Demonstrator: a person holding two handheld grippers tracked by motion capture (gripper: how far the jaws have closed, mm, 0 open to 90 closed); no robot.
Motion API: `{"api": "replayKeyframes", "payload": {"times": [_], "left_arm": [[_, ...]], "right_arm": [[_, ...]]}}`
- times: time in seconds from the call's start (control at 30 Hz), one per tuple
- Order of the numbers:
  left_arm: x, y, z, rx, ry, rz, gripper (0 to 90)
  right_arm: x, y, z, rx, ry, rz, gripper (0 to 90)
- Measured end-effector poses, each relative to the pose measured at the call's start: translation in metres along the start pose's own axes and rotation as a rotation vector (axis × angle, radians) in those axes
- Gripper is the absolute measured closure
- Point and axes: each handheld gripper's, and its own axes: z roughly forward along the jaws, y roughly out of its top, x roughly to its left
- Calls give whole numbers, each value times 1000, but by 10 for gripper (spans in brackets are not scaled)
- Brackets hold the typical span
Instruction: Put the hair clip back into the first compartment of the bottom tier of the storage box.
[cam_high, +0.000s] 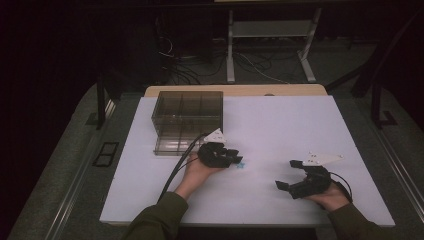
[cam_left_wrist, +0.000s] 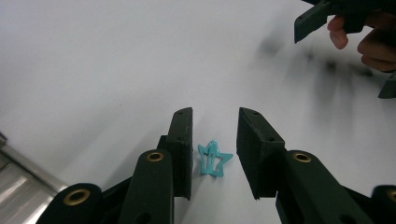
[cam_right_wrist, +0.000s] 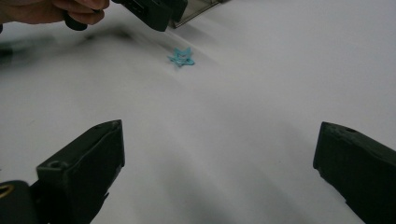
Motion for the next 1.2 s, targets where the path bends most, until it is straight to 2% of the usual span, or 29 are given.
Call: {"api": "replayKeyframes", "payload": {"times": [0.3,0.73,1.03,1.2], "left_arm": [[-3,-2,14,42,15,31,654],[0,-6,20,79,38,35,687],[-1,-7,22,90,31,34,712],[-5,-7,23,107,43,87,718]], "right_arm": [[0,0,-1,-1,0,1,14],[0,0,-2,-1,1,4,14],[0,0,-2,-2,2,2,14],[0,0,-2,-3,1,0,14]]}}
